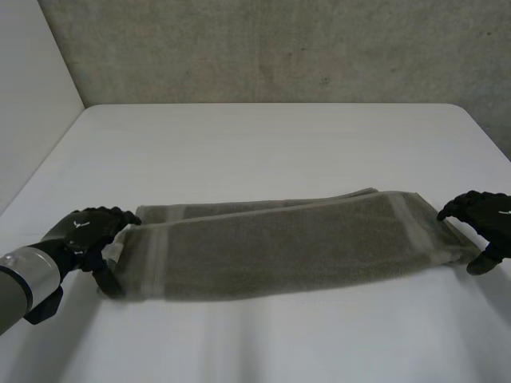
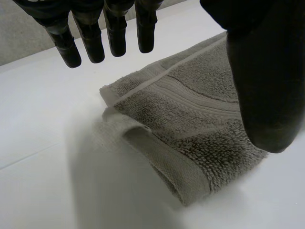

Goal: Fold the towel.

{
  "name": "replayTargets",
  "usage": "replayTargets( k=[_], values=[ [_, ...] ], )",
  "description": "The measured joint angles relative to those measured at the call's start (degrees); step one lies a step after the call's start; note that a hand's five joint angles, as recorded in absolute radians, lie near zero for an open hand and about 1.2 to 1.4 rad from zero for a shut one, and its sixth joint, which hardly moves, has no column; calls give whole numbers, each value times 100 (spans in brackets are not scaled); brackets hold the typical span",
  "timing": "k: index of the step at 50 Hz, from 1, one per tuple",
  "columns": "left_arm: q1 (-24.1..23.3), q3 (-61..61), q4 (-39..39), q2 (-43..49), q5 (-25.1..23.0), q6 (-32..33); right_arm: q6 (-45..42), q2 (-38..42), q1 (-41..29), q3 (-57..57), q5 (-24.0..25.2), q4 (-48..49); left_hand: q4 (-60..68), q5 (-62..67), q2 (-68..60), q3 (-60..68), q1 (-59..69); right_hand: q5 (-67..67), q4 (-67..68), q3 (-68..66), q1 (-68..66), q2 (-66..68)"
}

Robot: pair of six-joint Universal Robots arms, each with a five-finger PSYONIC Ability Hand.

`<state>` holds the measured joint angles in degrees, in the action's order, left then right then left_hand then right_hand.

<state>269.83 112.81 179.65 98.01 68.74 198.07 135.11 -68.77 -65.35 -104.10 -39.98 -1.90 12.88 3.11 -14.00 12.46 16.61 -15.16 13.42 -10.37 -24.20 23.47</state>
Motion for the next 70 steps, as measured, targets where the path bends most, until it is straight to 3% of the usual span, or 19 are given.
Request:
replayTargets(
  k=[18, 20, 26, 28, 44, 59, 64, 70],
  values=[
    [39, -140, -44, -546, -4, -93, 260, 283, -20, -208, -97, 1132, 0, 0, 14, 0, 0, -1088, 0, 0, -1140, 1179],
    [48, -171, -44, -551, -6, -143, 244, 382, -23, -153, -115, 1208, 0, 0, 15, 0, 0, -1414, 0, 0, -1525, 1583],
    [62, -301, -44, -463, -13, -433, 176, 656, -23, 94, -194, 1336, 0, 0, 16, 0, 0, -4271, 0, 0, -4597, 4604],
    [62, -331, -42, -427, -15, -501, 167, 700, -21, 153, -211, 1342, 0, 0, 16, 0, 0, -4868, 0, 0, -5053, 4972],
    [177, -543, -17, -157, -16, -657, 27, 745, 113, 253, -180, 1317, 0, 0, 20, 0, 0, -4961, 0, 0, -5058, 4991],
    [234, -527, -18, -159, -18, -655, -741, 247, 818, 975, -156, 911, 0, 0, 21, 0, 0, -4962, 0, 0, -5071, 4992],
    [223, -512, -18, -161, -15, -655, -663, -219, 558, 1274, -126, 696, 0, 0, 22, 0, 0, -4963, 0, 0, -5072, 4992],
    [211, -500, -18, -175, -13, -655, -233, -770, -565, 1490, -150, 688, 0, 0, 22, 0, 0, -5015, 0, 0, -5073, 5051]
  ],
)
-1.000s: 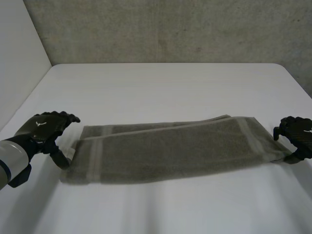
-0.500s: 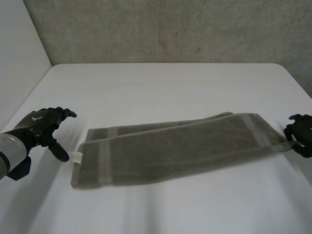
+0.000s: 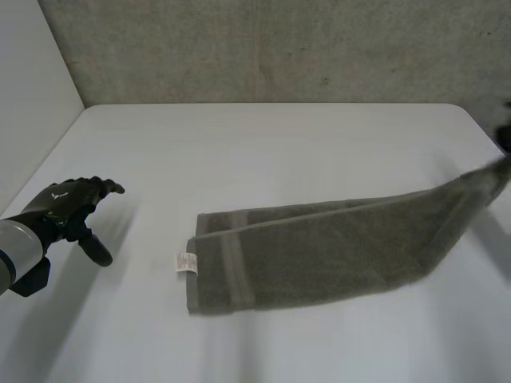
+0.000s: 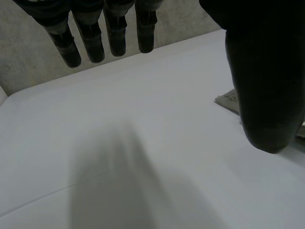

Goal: Fold the towel.

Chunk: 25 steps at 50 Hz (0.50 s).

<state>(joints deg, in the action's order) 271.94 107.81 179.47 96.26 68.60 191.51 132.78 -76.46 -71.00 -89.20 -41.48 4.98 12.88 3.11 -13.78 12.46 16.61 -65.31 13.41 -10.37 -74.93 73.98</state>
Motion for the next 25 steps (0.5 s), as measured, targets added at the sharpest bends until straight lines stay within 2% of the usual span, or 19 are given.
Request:
replayTargets(
  k=[6, 11, 14, 18, 23, 25],
  values=[
    [-10, 11, 5, -27, 3, 0, 314, -212, -1433, 58, -99, 72, 0, 0, 1, 0, 0, -4, 0, 0, 0, 54],
    [-28, 19, 8, -46, 4, -8, 387, -62, -2891, 142, -441, 219, 0, 0, 2, 0, 0, -4, 0, 0, 0, 54],
    [-49, 21, 10, -56, 5, -14, 386, 343, -3990, 336, -792, 339, 0, 0, 2, 0, 0, -5, 0, 0, -1, 54],
    [-81, 27, 13, -62, 6, -17, 371, 960, -5061, 641, -1126, 421, 0, 0, 5, 0, 0, -6, 0, 0, -1, 54],
    [-176, 24, 23, -64, 10, -18, 364, 1708, -5827, 960, -1312, 435, 0, 0, 7, 0, 0, 60, 0, 0, 56, 23],
    [-248, 11, 30, -59, 14, -19, 369, 1940, -6027, 1039, -1368, 430, 0, 0, 10, 0, 0, 1024, 0, 0, 1070, -913]
  ],
)
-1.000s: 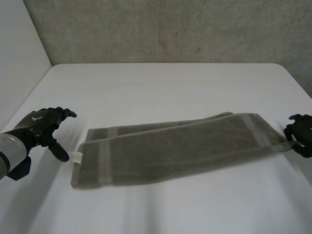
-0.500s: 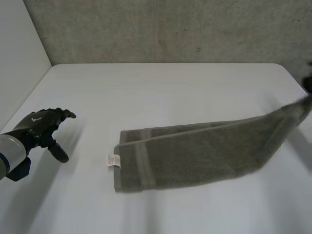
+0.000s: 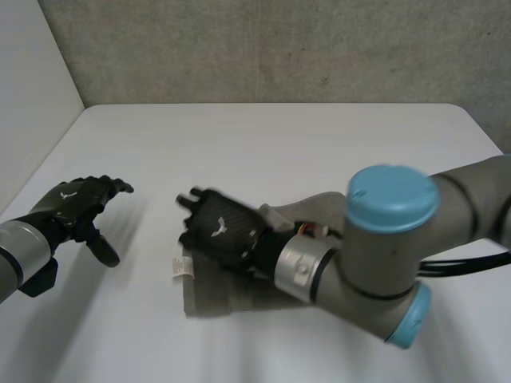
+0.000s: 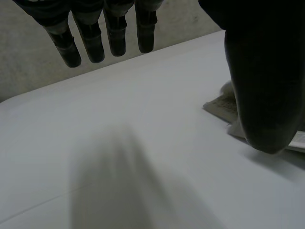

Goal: Fold the towel.

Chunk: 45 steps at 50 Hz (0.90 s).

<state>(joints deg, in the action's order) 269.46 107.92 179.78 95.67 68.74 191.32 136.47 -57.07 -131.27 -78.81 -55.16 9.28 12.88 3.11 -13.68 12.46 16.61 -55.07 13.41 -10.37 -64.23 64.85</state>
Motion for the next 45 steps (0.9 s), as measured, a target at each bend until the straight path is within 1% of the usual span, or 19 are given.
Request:
replayTargets(
  k=[1, 4, 5, 8, 10, 11, 13, 17, 23, 24, 29, 34, 37, 39, 40, 42, 45],
  values=[
    [-21, -5, 2, 3, 2, -1, 4, 47, -40, 15, -17, -1, 0, 0, 1, 0, 0, 338, 0, 0, 340, -413],
    [-159, -57, 14, 29, 12, -8, 86, 193, -143, 51, -203, -13, 0, 0, 2, 0, 0, 2208, 0, 0, 2064, -2063],
    [-186, -70, 15, 35, 15, -13, 115, 200, -142, 50, -250, -16, 0, 0, 2, 0, 0, 2487, 0, 0, 2382, -2369],
    [-381, -191, 26, 78, 26, -87, 350, 135, -62, 11, -540, -38, 0, 0, 2, 0, 0, 4284, 0, 0, 3911, -3840],
    [-495, -264, 30, 111, 34, -152, 476, 41, 15, -38, -664, -49, 0, 0, 2, 0, 0, 5003, 0, 0, 4559, -4512],
    [-566, -311, 30, 133, 37, -196, 567, -50, 84, -87, -747, -53, 0, 0, 2, 0, 0, 5138, 0, 0, 4800, -4794],
    [-759, -437, 28, 195, 46, -335, 736, -284, 279, -250, -847, -61, 0, 0, 2, 0, 0, 5138, 0, 0, 5018, -5024],
    [-1100, -679, 20, 309, 57, -639, 1003, -756, 697, -641, -892, -57, 0, 0, 2, 0, 0, 5138, 0, 0, 5045, -5024],
    [-1699, -1138, -6, 596, 79, -1289, 1537, -1638, 1582, -1534, -842, -50, 0, 0, 2, 0, 0, 5138, 0, 0, 5049, -5024],
    [-1762, -1179, -9, 630, 80, -1357, 1570, -1694, 1655, -1609, -836, -48, 0, 0, 2, 0, 0, 5138, 0, 0, 5049, -5024],
    [-2369, -1486, -21, 1001, 152, -2015, 1762, -2130, 2375, -2403, -682, -21, 0, 0, 2, 0, 0, 5138, 0, 0, 5052, -5024],
    [-2842, -1666, -20, 1411, 373, -2373, 1786, -2232, 2774, -2933, -428, 30, 0, 0, 2, 0, 0, 5114, 0, 0, 5013, -5006],
    [-3106, -1783, -17, 1720, 619, -2464, 1777, -2204, 2948, -3211, -251, 129, 0, 0, 3, 0, 0, 4640, 0, 0, 4599, -4657],
    [-3205, -1838, -14, 1869, 756, -2478, 1773, -2171, 3003, -3318, -178, 204, 0, 0, 2, 0, 0, 4224, 0, 0, 4214, -4269],
    [-3268, -1879, -11, 1977, 865, -2481, 1771, -2138, 3031, -3380, -143, 270, 0, 0, 3, 0, 0, 3716, 0, 0, 3758, -3808],
    [-3357, -1956, -4, 2167, 1088, -2479, 1766, -2044, 3074, -3480, -81, 425, 0, 0, 3, 0, 0, 3106, 0, 0, 3079, -3118],
    [-3416, -2015, 5, 2334, 1322, -2472, 1756, -1893, 3103, -3552, -34, 584, 0, 0, 4, 0, 0, 2640, 0, 0, 2570, -2621]
  ],
)
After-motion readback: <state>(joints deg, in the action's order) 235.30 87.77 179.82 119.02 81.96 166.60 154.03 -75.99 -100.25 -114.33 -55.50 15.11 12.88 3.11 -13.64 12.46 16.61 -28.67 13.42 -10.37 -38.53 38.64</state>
